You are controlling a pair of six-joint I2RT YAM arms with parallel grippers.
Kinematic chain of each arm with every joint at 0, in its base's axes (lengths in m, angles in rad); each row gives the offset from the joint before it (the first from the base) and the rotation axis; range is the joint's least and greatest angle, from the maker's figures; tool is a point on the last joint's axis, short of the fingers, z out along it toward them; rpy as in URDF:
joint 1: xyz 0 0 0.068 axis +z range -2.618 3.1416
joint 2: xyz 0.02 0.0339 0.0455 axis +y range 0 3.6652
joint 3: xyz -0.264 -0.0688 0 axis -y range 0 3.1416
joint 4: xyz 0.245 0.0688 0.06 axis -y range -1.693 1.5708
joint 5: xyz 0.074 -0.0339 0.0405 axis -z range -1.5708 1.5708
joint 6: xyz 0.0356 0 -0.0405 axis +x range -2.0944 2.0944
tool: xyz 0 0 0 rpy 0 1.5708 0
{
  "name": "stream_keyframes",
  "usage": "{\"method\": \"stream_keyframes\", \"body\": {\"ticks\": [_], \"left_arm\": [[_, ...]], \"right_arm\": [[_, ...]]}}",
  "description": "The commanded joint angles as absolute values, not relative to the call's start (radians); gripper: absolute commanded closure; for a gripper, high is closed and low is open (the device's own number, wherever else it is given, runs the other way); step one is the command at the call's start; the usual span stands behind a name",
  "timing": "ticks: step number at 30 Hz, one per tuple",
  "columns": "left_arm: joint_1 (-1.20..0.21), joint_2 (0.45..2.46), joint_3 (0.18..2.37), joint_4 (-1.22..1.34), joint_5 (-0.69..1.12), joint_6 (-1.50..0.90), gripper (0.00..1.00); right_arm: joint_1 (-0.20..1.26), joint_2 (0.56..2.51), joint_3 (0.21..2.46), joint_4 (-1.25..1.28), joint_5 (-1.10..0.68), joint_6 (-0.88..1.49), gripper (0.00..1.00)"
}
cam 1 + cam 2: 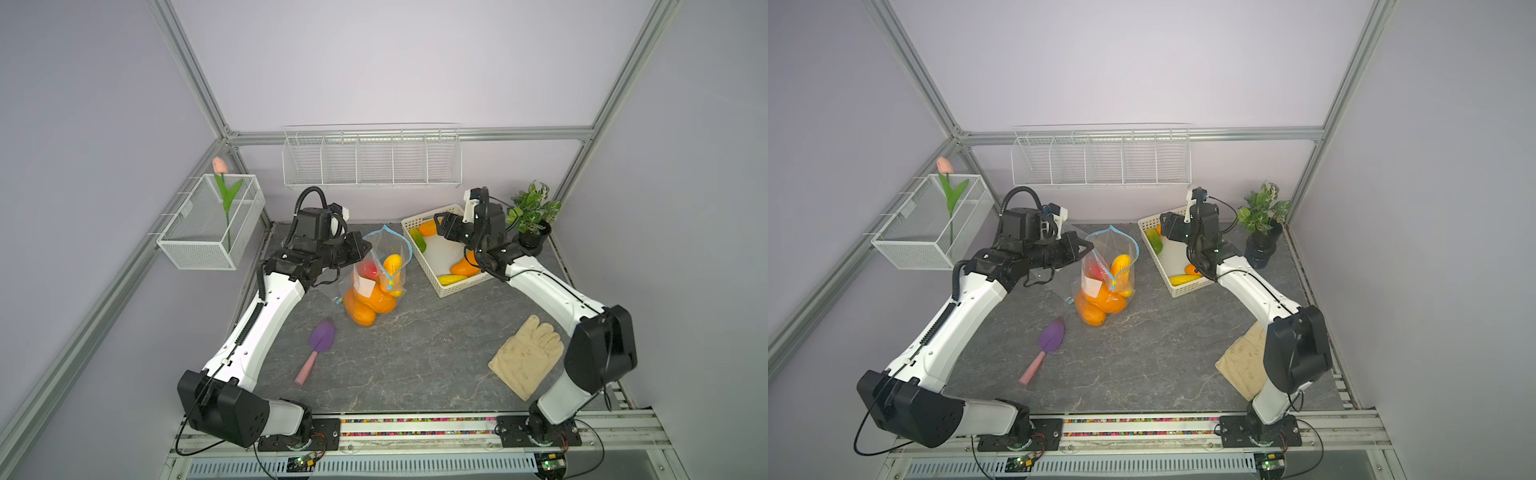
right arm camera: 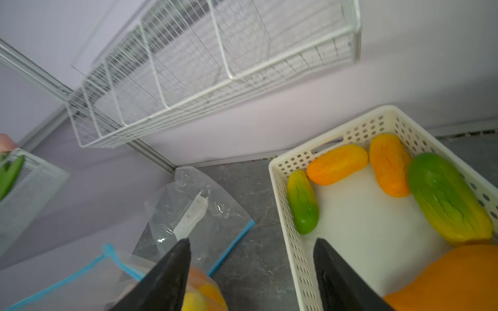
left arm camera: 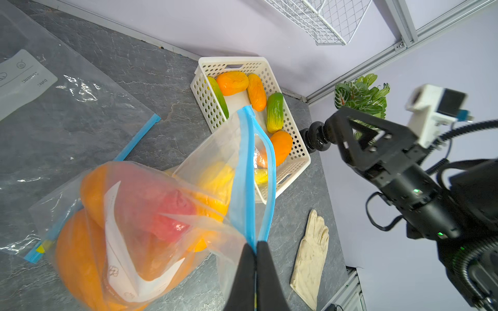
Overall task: Place the mango in a zip-top bag and seal the zipper
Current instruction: Place the mango in the zipper food storage bag, then pick up the mango from the basket.
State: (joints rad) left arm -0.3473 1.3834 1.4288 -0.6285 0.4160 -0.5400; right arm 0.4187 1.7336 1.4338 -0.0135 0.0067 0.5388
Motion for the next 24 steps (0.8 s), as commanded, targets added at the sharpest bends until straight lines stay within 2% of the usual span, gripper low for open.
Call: {"method": "stream_keyframes", "body": {"ticks": [1, 5, 9, 15, 17, 24], "left_arm": [[-0.34, 1.355, 1.443, -0.639, 0.407, -0.518, 1.0], [-0.336, 1.356, 1.448, -0.648, 0.403, -0.511, 1.0], [-0.334, 1.359, 1.453, -0.658, 0.4, -0.508, 1.0], [-0.333, 1.372, 1.46, -0.669, 0.397, -0.502, 1.0], [-0.332, 1.379, 1.465, -0.667, 0.398, -0.503, 1.0], [-0.332, 1.387, 1.474, -0.668, 0.396, -0.506, 1.0]], "right_arm": [[0.396, 1.875, 1.511, -0.229, -0.01, 0.51, 0.27], [0.384, 2.058, 1.674, -0.313, -0.016, 0.482, 0.28], [0.348, 2.24, 1.831, -0.322, -0.095, 0.511, 0.28], [0.343, 2.457, 2.083, -0.343, -0.26, 0.494, 0.18], [0.345, 2.514, 2.136, -0.313, -0.325, 0.499, 0.18], [0.358, 2.638, 2.308, -0.431, -0.332, 0.507, 0.17]]}}
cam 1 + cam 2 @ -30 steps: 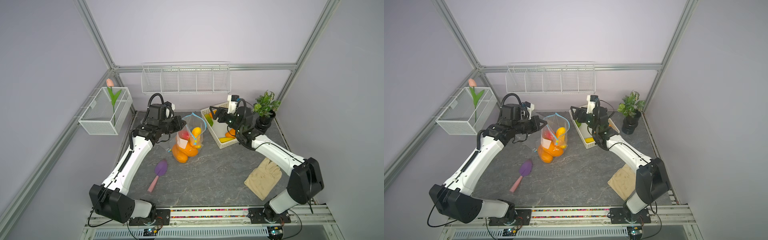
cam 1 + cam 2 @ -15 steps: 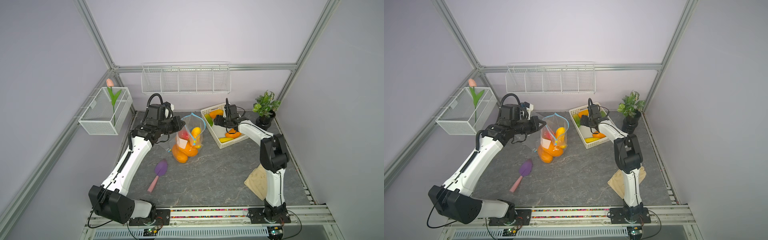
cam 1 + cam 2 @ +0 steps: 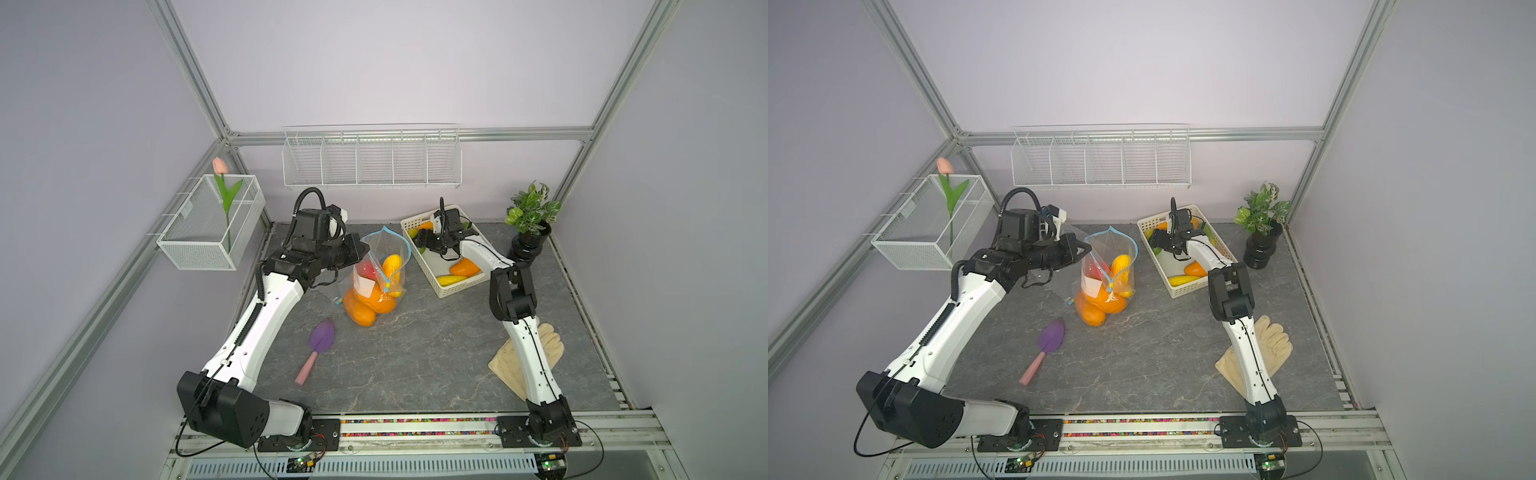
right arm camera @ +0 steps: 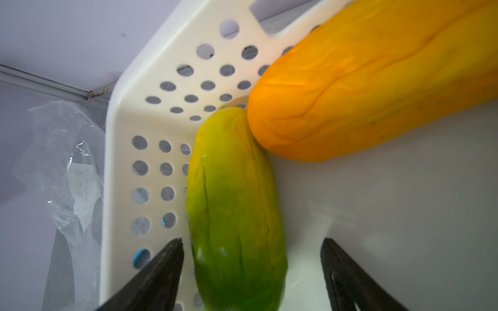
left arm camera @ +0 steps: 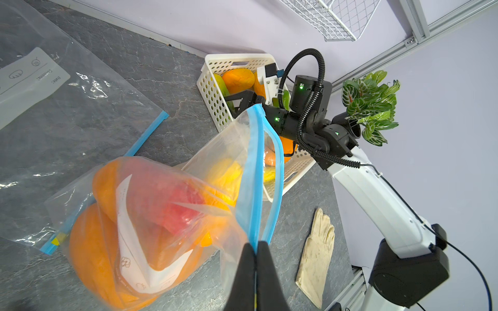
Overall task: Place the mango in a zip-top bag and seal the zipper
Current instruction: Pick up the mango from the basket.
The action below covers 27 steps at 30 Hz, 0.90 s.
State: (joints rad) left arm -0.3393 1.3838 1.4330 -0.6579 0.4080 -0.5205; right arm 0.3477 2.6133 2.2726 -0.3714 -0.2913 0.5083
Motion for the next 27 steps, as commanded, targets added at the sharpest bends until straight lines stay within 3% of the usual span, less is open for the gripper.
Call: {"method": "stream_keyframes", "body": {"ticks": [1, 6, 11, 18, 27], "left_arm": [[-0.332, 1.39, 1.476, -0.666, 0.396, -0.506, 1.0], [-0.332, 1.394, 1.482, -0.666, 0.402, -0.507, 1.0], [-0.333, 1.391, 1.483, -0.676, 0.395, -0.501, 1.0], [-0.33, 1.385, 1.476, -0.678, 0.388, -0.497, 1.0], [-0.329, 1.381, 1.45, -0.657, 0.389, -0.503, 1.0]], "right_arm": [[0.36, 2.644, 2.313, -0.437, -0.327, 0.506, 0.17], [0.362, 2.688, 2.374, -0.535, -0.273, 0.509, 0.19], [0.365, 2.656, 2.378, -0.668, -0.095, 0.506, 0.44], [0.355, 2.433, 2.113, -0.538, -0.021, 0.497, 0.58], [0.355, 2.093, 1.737, -0.307, -0.092, 0.483, 0.64]]}}
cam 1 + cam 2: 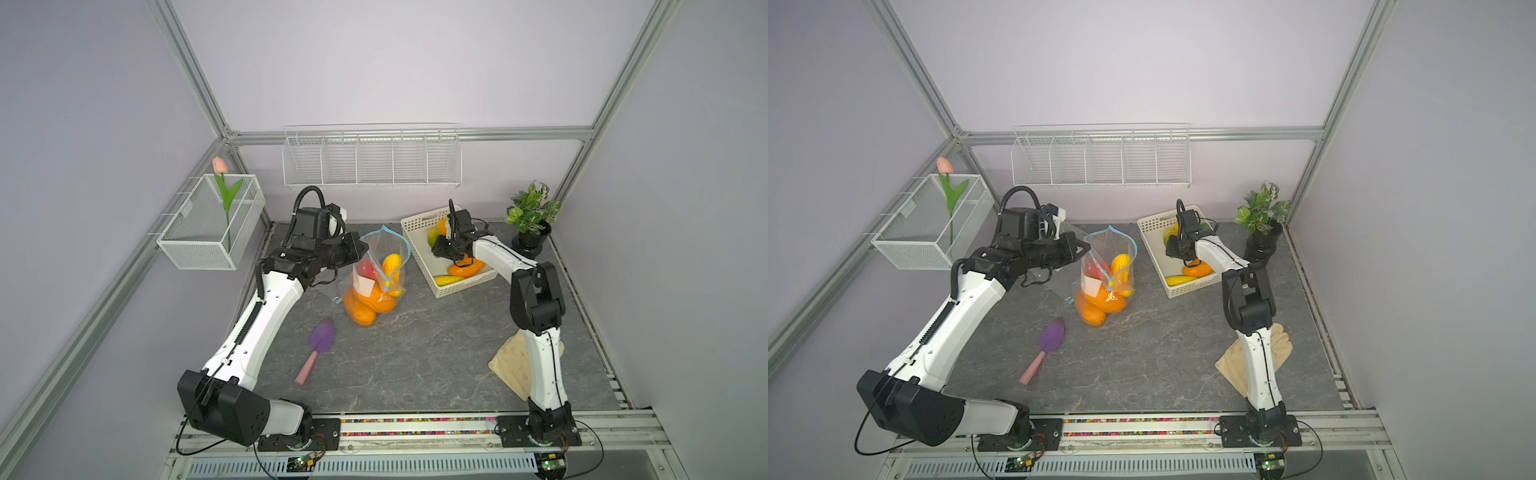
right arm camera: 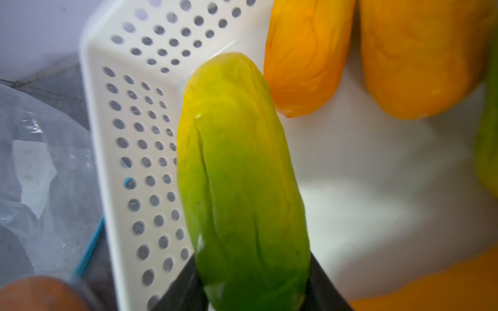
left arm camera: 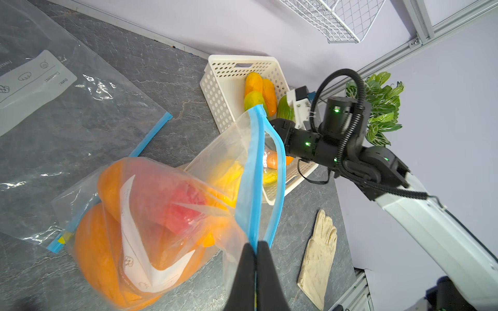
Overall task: Place the mango in a zip-top bag and seal the zipper
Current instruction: Pick up the mango from the basket, then move the basket to the center of the board, then place the mango in the basket.
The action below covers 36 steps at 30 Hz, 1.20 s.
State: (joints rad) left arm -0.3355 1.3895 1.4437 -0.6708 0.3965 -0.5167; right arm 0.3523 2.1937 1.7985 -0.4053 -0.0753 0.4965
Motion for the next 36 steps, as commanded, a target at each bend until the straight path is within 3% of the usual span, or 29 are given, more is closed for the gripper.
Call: {"method": "stream_keyframes", "body": {"ticks": [1, 12, 19, 36], "left_arm": [[-0.33, 1.384, 1.448, -0.653, 0.392, -0.505, 1.0], [-0.33, 1.388, 1.433, -0.622, 0.414, -0.523, 1.0], [-0.329, 1.379, 1.42, -0.603, 0.423, -0.542, 1.0], [-0.33, 1.357, 1.403, -0.634, 0.395, -0.525, 1.0]], "right_arm": [[0.355, 2.056, 1.706, -0.291, -0.096, 0.482, 0.64], [0.363, 1.719, 1.398, -0.125, -0.184, 0.415, 0.68], [0.361, 1.617, 1.316, -0.15, -0.168, 0.357, 0.69], [0.343, 1.956, 1.448, -0.278, -0.054, 0.366, 0.69]]}}
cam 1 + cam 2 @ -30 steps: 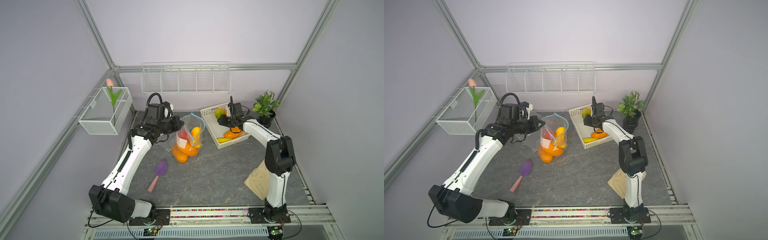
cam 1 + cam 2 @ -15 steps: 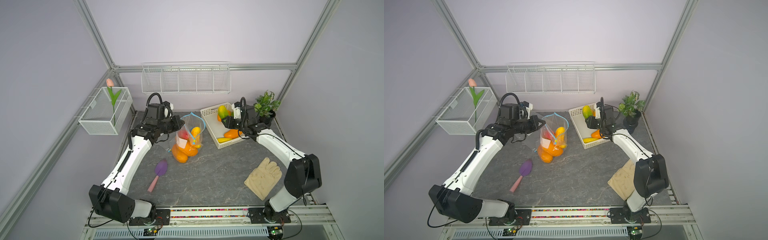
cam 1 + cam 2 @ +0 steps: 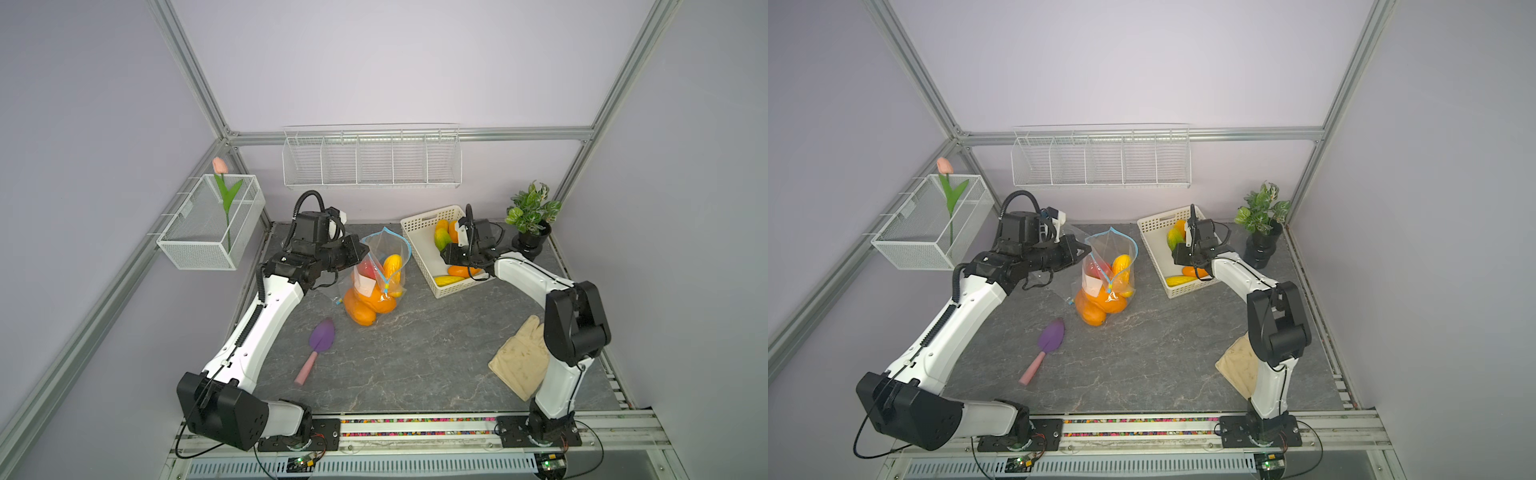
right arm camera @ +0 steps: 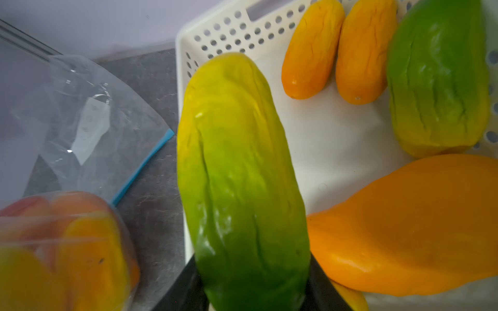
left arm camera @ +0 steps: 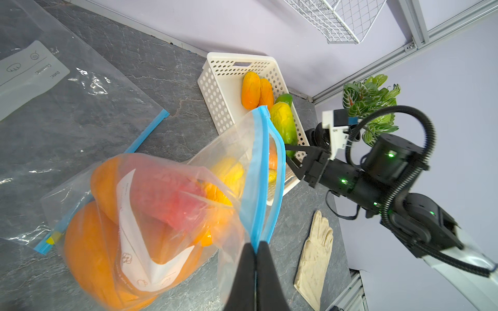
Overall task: Place the mango in a zip-top bag and seal the zipper
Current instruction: Place the mango in the basket.
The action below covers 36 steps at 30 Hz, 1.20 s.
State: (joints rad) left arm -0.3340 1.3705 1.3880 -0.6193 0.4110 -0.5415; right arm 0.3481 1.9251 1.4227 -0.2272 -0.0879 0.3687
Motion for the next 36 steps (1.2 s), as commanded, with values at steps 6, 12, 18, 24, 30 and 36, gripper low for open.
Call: {"method": "stream_keyframes", "body": {"ticks": [6, 12, 18, 24, 30, 36], "left_arm": [[-0.328, 1.362, 1.405, -0.647, 0.38, -0.509, 1.0], [-0.325, 1.36, 1.396, -0.648, 0.38, -0.508, 1.0], [-0.324, 1.335, 1.373, -0.649, 0.371, -0.503, 1.0], [-0.318, 1.323, 1.359, -0.651, 0.362, -0.496, 1.0], [-0.29, 1.292, 1.373, -0.675, 0.355, -0.488, 1.0], [-0.259, 1.267, 1.395, -0.69, 0.374, -0.479, 1.0]], "right_arm": [[0.385, 1.947, 1.383, -0.29, -0.05, 0.415, 0.67], [0.475, 1.94, 1.37, -0.345, -0.023, 0.491, 0.6], [0.552, 1.931, 1.371, -0.384, -0.018, 0.599, 0.56], [0.628, 1.923, 1.402, -0.369, -0.001, 0.692, 0.51], [0.621, 1.934, 1.49, -0.42, 0.02, 0.678, 0.17], [0.563, 1.803, 1.431, -0.384, -0.007, 0.604, 0.09]]}}
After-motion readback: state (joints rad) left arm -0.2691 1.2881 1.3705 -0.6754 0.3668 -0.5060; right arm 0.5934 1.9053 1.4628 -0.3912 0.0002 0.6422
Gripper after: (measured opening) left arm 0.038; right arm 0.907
